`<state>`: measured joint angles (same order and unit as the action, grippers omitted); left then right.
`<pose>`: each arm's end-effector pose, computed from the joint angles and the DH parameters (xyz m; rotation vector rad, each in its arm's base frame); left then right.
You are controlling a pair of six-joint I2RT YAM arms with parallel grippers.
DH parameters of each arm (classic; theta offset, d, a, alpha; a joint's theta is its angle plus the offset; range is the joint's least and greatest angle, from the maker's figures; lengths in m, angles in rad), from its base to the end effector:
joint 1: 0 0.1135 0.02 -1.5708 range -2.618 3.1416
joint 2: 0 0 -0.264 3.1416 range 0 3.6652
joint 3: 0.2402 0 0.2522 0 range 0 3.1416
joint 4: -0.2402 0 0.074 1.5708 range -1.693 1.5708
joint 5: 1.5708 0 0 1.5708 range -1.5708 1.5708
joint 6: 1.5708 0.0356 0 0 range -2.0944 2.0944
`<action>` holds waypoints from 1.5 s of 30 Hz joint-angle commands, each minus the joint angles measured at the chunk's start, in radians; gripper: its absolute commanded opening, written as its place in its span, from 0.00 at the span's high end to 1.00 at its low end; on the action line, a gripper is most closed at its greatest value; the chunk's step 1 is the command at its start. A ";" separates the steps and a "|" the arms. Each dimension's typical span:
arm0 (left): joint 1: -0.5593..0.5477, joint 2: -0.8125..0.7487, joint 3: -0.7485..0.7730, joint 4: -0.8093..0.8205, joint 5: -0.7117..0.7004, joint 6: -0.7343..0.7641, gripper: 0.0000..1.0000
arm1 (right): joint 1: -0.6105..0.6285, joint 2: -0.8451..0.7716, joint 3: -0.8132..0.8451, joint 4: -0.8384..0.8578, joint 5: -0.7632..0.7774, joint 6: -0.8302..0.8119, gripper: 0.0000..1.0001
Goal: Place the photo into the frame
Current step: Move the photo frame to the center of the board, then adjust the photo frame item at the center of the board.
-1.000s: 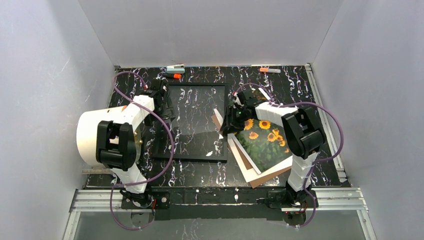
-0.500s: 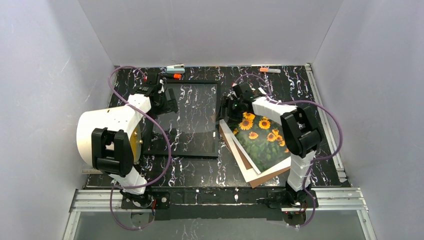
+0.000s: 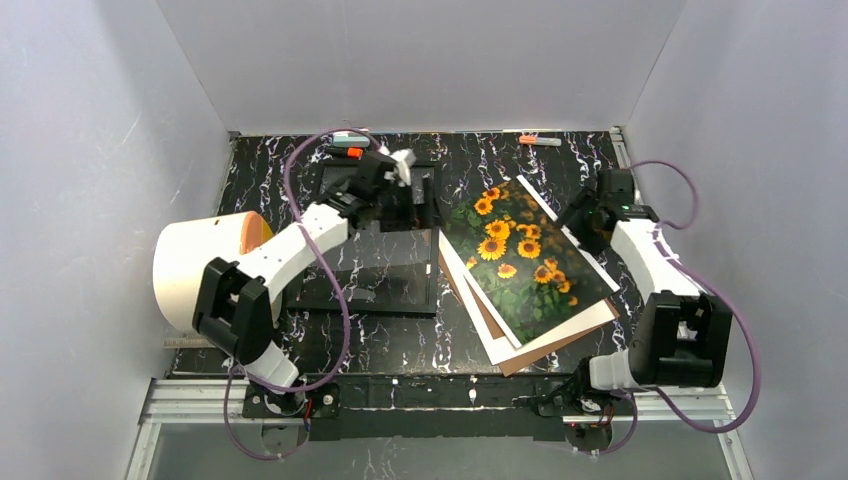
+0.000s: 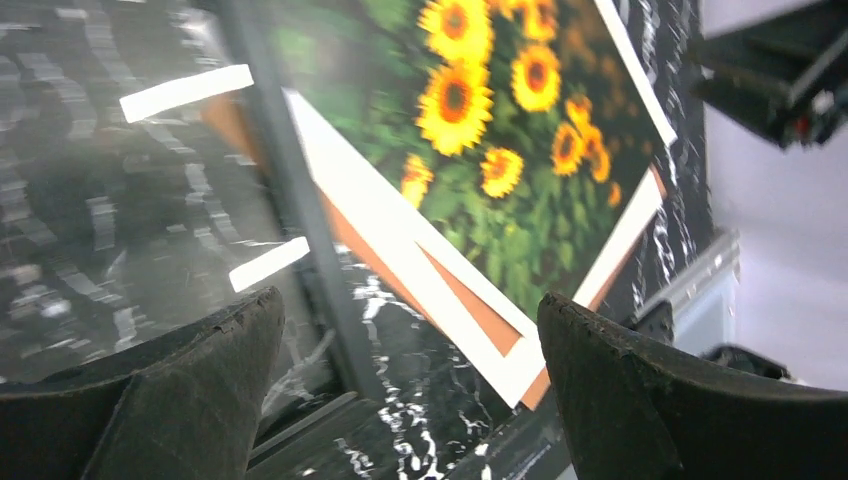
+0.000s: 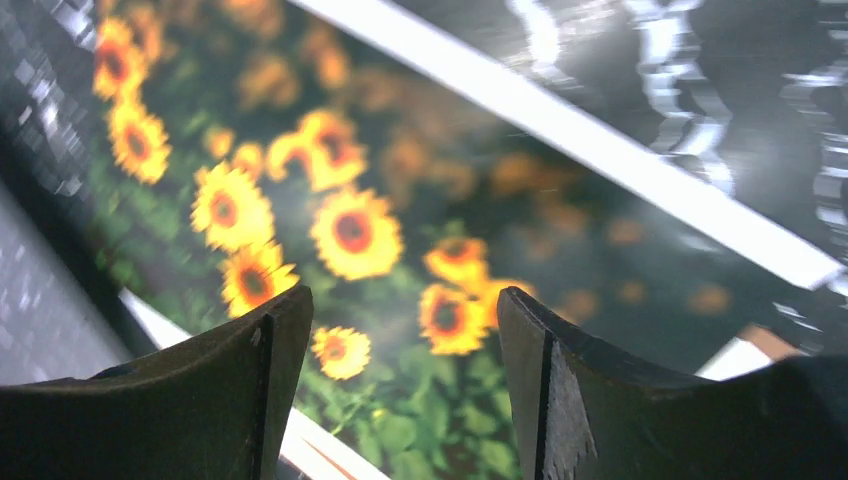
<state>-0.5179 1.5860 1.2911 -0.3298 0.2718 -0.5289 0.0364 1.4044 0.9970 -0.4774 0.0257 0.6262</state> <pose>0.3113 -0.1883 0.3003 0.1487 2.3069 -0.8630 0.2942 0.0098 0.2471 0.7295 2.3626 0.2572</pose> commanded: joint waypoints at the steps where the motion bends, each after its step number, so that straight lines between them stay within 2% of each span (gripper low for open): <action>1: -0.113 0.067 0.016 0.101 0.064 -0.029 0.06 | -0.114 -0.040 -0.013 -0.176 0.198 0.047 0.21; 6: -0.246 0.188 0.084 0.184 0.114 -0.031 0.07 | -0.276 -0.065 -0.051 -0.288 0.240 0.093 0.12; 9: -0.311 0.284 0.164 0.199 0.118 -0.016 0.09 | -0.360 -0.112 -0.096 -0.303 0.233 0.101 0.11; 12: -0.359 0.389 0.238 0.224 0.129 -0.007 0.10 | -0.384 -0.152 -0.139 -0.326 0.235 0.136 0.09; 16: -0.397 0.487 0.295 0.252 0.159 0.017 0.12 | -0.426 -0.167 -0.217 -0.315 0.159 0.141 0.09; 20: -0.412 0.535 0.283 0.299 0.175 0.026 0.15 | -0.455 -0.180 -0.282 -0.287 0.067 0.148 0.10; 24: -0.412 0.559 0.262 0.268 0.128 0.042 0.16 | -0.474 -0.188 -0.349 -0.255 -0.006 0.183 0.12; 29: -0.410 0.617 0.321 0.117 0.010 0.088 0.16 | -0.480 -0.203 -0.432 -0.128 -0.131 0.180 0.08; 34: -0.384 0.778 0.560 -0.083 -0.007 0.115 0.17 | -0.481 -0.145 -0.471 0.045 -0.263 0.135 0.07; 41: -0.343 0.852 0.645 -0.091 0.039 0.129 0.16 | -0.481 -0.105 -0.469 0.255 -0.378 0.077 0.08; 45: -0.319 0.910 0.702 -0.102 0.085 0.112 0.17 | -0.481 -0.058 -0.438 0.313 -0.407 0.049 0.13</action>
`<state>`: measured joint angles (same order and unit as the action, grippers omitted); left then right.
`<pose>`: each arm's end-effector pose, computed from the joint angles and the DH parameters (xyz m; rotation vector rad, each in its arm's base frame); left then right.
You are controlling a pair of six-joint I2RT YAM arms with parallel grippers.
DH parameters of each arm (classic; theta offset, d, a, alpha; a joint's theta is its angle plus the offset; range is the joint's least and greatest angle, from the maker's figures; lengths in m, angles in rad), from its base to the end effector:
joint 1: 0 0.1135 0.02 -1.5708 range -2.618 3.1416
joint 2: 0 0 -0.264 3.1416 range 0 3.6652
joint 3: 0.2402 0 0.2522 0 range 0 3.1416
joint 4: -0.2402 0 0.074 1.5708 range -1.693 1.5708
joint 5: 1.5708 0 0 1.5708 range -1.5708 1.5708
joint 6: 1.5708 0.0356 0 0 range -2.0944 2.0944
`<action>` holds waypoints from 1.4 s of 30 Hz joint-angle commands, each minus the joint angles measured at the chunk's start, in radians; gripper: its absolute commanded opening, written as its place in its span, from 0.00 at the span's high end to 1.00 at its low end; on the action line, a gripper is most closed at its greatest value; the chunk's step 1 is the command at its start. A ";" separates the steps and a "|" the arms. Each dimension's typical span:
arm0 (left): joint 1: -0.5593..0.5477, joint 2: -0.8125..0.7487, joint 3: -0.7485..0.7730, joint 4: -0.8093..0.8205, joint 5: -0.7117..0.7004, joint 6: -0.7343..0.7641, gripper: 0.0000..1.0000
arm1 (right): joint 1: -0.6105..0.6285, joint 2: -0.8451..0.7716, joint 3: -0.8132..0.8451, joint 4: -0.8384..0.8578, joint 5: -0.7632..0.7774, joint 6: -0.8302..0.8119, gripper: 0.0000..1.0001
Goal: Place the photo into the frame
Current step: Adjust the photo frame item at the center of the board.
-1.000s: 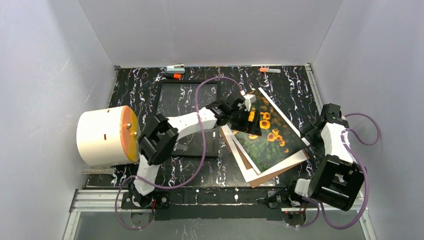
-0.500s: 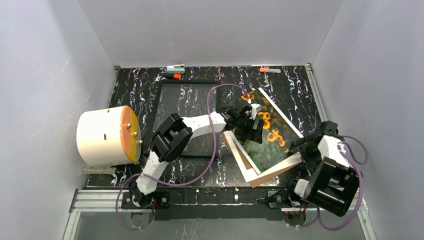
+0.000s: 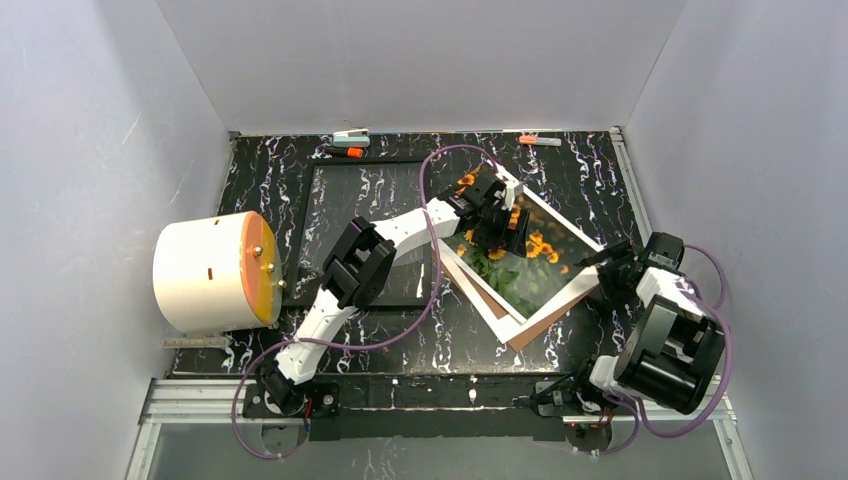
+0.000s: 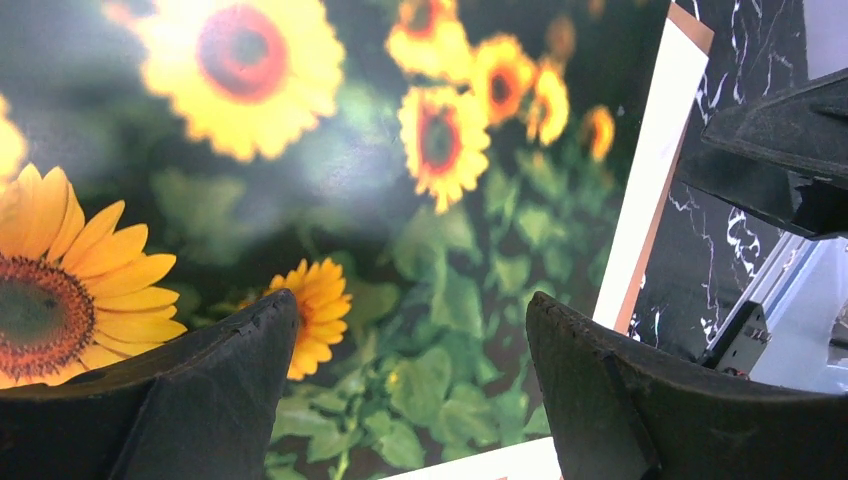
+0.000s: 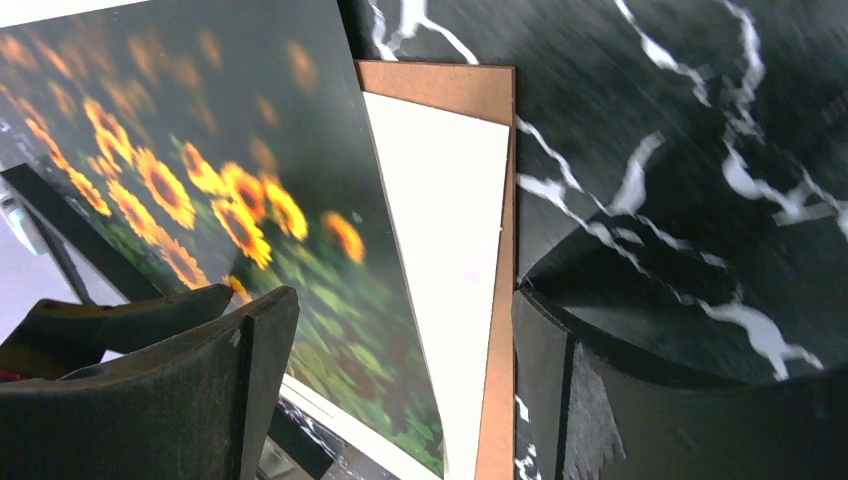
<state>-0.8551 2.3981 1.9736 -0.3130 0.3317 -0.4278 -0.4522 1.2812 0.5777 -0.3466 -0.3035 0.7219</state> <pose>0.3468 -0.4166 0.1736 0.7059 2.3866 -0.9901 0.2061 -0.0883 0.1601 1.3647 2.2443 0.4917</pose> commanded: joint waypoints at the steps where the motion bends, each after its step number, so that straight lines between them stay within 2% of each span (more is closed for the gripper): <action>1: 0.018 0.104 0.024 -0.121 0.019 0.011 0.17 | 0.008 0.068 -0.014 0.186 -0.071 -0.056 0.15; 4: 0.019 0.113 0.023 -0.134 -0.003 0.016 0.17 | 0.007 0.071 -0.004 0.184 -0.027 -0.087 0.17; 7: 0.021 0.115 0.002 -0.136 -0.002 0.021 0.17 | 0.007 0.072 0.001 0.189 0.010 -0.114 0.24; 10: 0.021 0.115 -0.011 -0.137 -0.012 0.028 0.18 | 0.008 0.079 0.009 0.202 0.055 -0.134 0.36; 15: 0.020 0.115 -0.012 -0.145 -0.022 0.028 0.18 | 0.007 0.097 0.043 0.214 0.100 -0.152 0.66; 17: 0.020 0.115 -0.015 -0.146 -0.023 0.025 0.18 | 0.007 0.096 0.052 0.215 0.100 -0.151 0.73; 21: 0.021 0.111 -0.014 -0.157 -0.030 0.034 0.18 | 0.008 0.068 0.051 0.207 0.102 -0.148 0.80; 23: 0.021 0.104 -0.007 -0.168 -0.030 0.039 0.18 | 0.007 0.045 0.054 0.182 0.096 -0.141 0.79; 27: 0.020 0.056 -0.003 -0.177 -0.028 0.040 0.16 | 0.016 -0.002 0.092 0.035 0.101 -0.110 0.54; 30: 0.021 0.002 -0.022 -0.182 -0.033 0.041 0.14 | 0.067 -0.064 0.112 -0.101 0.105 -0.113 0.48; 38: 0.032 -0.142 -0.055 -0.226 -0.105 0.023 0.12 | 0.435 -0.259 0.065 -0.274 0.131 -0.006 0.44; 42: 0.078 -0.257 -0.164 -0.235 -0.213 -0.048 0.12 | 0.630 -0.233 0.103 -0.274 0.171 -0.061 0.44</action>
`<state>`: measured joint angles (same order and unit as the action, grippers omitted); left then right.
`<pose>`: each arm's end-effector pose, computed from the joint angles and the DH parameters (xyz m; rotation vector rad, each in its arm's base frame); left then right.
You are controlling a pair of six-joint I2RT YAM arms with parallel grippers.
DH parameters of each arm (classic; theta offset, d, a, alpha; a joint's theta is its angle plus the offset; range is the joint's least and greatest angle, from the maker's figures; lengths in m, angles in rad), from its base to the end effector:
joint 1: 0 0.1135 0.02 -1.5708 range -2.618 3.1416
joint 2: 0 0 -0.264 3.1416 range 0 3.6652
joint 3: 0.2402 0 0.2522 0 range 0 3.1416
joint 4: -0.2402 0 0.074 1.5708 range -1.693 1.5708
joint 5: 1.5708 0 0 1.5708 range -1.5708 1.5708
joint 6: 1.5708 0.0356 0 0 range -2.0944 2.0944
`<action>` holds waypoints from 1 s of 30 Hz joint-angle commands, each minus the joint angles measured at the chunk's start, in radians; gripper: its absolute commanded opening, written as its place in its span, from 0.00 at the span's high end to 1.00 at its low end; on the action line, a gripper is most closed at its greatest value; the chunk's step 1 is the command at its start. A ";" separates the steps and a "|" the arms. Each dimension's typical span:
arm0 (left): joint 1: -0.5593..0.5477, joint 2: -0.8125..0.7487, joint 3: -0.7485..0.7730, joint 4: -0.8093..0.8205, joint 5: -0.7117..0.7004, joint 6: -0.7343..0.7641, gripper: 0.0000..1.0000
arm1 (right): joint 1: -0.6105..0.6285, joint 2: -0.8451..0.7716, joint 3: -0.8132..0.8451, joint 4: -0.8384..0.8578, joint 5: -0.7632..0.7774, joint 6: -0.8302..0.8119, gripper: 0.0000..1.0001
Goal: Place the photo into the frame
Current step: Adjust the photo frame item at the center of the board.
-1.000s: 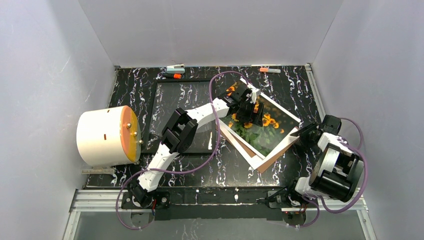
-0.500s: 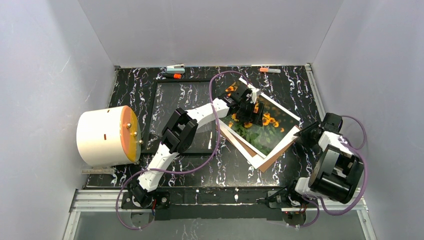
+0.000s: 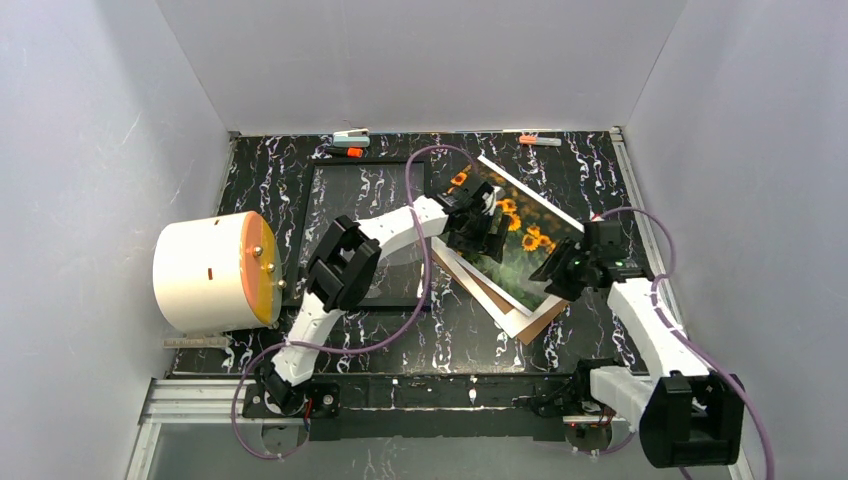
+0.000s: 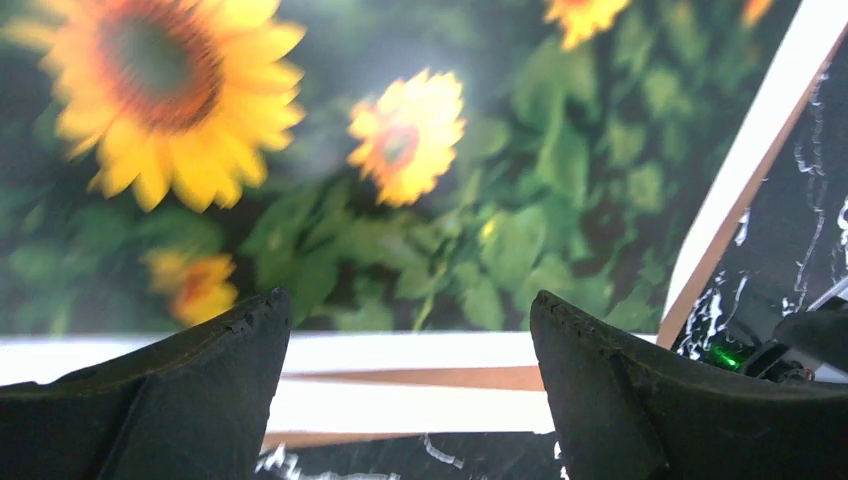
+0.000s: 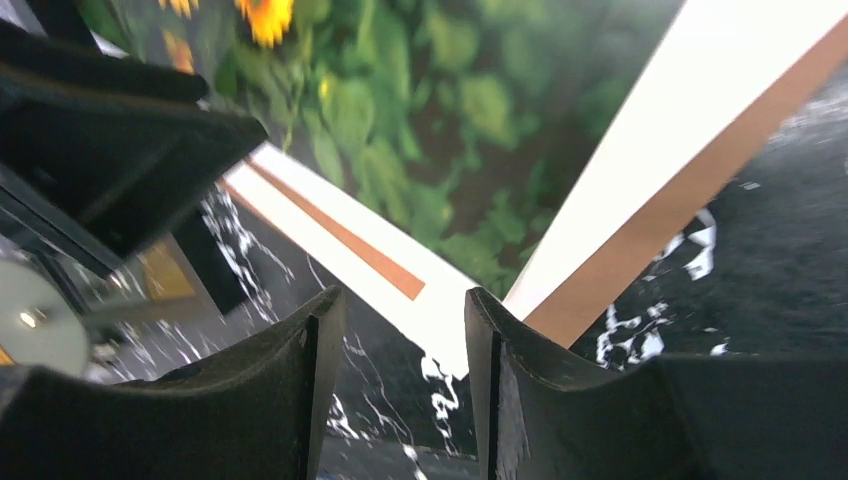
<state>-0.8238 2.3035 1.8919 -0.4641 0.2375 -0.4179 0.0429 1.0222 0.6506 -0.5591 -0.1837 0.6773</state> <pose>0.3435 -0.3833 0.1833 0.6330 2.5195 -0.7988 0.1970 0.0150 0.2183 0.7234 2.4538 0.5191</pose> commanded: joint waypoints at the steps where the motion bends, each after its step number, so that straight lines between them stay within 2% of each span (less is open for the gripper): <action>1: 0.063 -0.196 -0.115 -0.084 -0.135 -0.077 0.12 | 0.187 0.044 0.057 -0.073 0.079 -0.032 0.44; 5: 0.132 -0.337 -0.228 -0.069 -0.176 -0.108 0.12 | 0.397 0.223 0.220 -0.139 0.238 -0.085 0.42; 10: 0.209 -0.491 -0.286 -0.089 -0.262 -0.133 0.09 | 0.605 0.455 0.392 -0.250 0.366 -0.187 0.36; 15: 0.273 -0.580 -0.305 -0.115 -0.275 -0.167 0.08 | 0.781 0.629 0.481 -0.339 0.488 -0.311 0.33; 19: 0.309 -0.607 -0.310 -0.125 -0.277 -0.168 0.07 | 0.864 0.688 0.487 -0.340 0.545 -0.367 0.33; 25: 0.333 -0.615 -0.316 -0.128 -0.271 -0.165 0.07 | 0.907 0.731 0.456 -0.315 0.577 -0.385 0.32; 30: 0.340 -0.607 -0.318 -0.130 -0.266 -0.157 0.07 | 0.910 0.747 0.408 -0.273 0.592 -0.397 0.39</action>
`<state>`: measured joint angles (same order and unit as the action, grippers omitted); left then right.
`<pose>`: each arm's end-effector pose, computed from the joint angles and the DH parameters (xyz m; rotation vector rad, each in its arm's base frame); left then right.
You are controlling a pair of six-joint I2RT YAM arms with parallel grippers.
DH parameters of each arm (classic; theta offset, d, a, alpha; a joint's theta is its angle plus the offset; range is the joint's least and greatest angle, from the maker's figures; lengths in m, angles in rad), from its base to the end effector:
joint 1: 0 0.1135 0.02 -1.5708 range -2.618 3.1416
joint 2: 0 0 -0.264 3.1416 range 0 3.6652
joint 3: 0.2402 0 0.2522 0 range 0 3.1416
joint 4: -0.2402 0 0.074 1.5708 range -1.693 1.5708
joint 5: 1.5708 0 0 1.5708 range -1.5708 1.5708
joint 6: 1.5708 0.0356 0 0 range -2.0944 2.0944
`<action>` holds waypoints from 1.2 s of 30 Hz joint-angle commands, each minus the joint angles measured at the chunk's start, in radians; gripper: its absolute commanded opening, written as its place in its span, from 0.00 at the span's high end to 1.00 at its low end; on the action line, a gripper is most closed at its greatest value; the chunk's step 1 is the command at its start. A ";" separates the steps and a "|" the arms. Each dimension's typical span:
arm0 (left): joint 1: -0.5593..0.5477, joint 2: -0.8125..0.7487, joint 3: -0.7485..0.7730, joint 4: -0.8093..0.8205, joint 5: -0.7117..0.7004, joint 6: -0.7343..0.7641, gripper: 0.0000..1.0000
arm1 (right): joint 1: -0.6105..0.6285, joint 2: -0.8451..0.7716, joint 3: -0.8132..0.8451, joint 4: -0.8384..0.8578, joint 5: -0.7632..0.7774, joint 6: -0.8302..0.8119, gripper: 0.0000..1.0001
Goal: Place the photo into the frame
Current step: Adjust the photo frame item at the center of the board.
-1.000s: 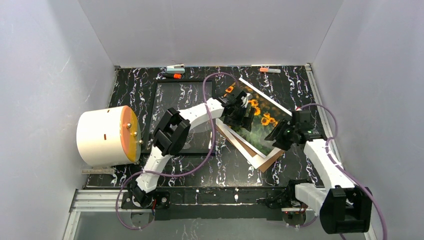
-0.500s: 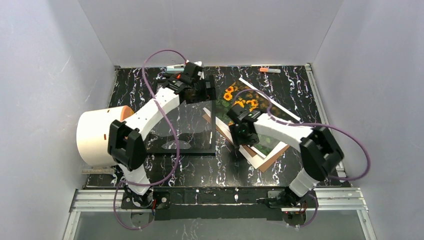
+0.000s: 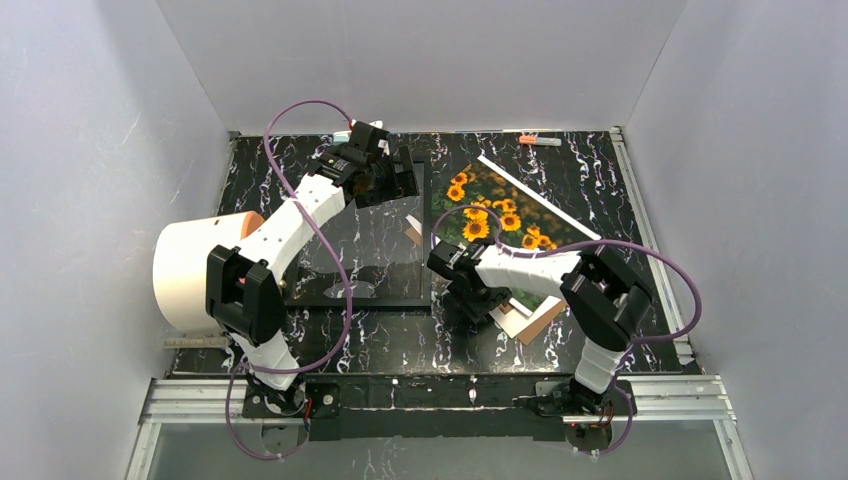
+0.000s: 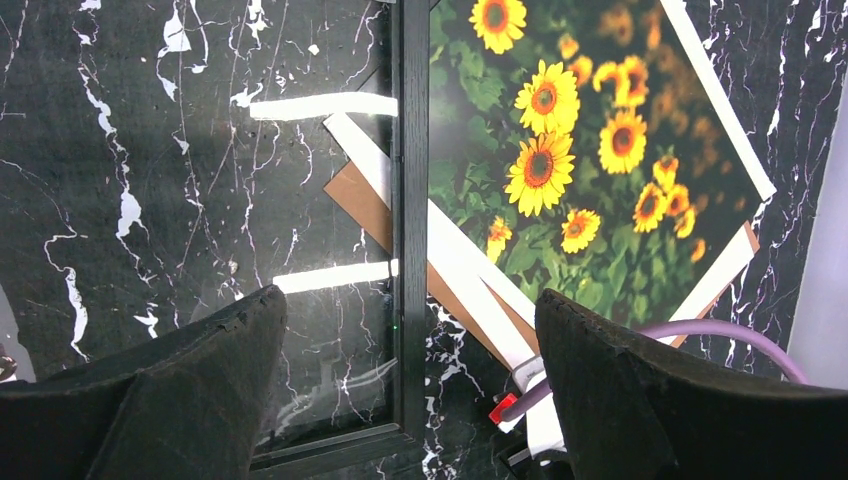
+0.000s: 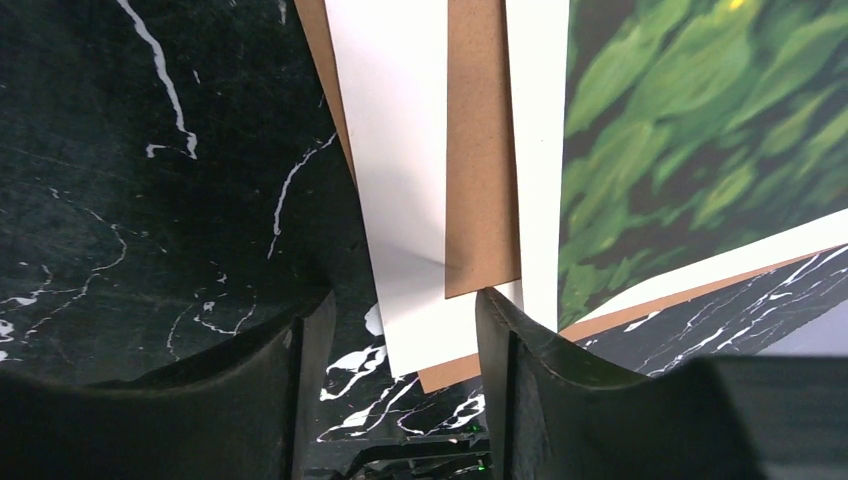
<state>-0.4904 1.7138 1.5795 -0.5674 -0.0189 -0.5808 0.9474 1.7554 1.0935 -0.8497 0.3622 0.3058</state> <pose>0.3462 -0.1841 0.3307 -0.1155 2.3282 -0.5332 0.1882 0.2402 0.1627 -0.8865 2.7172 -0.3743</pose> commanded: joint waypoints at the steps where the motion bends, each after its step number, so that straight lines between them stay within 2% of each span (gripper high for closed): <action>1: 0.007 -0.016 -0.006 -0.026 -0.008 0.008 0.07 | 0.004 0.018 -0.039 0.026 0.039 -0.032 0.40; 7: 0.012 -0.008 -0.004 -0.035 -0.006 0.015 0.07 | -0.006 0.029 -0.070 0.083 -0.054 -0.069 0.44; 14: 0.014 -0.018 -0.012 -0.049 -0.004 0.017 0.07 | -0.091 0.014 -0.099 0.132 -0.212 -0.121 0.44; 22: 0.016 -0.050 -0.035 -0.060 0.017 0.004 0.07 | -0.165 0.069 -0.081 0.133 -0.303 -0.202 0.54; 30: 0.014 -0.119 -0.170 -0.007 0.186 -0.036 0.07 | -0.193 0.037 -0.044 0.143 -0.335 -0.218 0.67; 36: -0.006 -0.187 -0.341 0.151 0.347 -0.124 0.07 | -0.192 -0.034 -0.026 0.135 -0.404 -0.205 0.66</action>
<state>-0.4812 1.5982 1.3170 -0.5167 0.1932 -0.6418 0.7567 1.7428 1.0718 -0.8085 0.0589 0.1009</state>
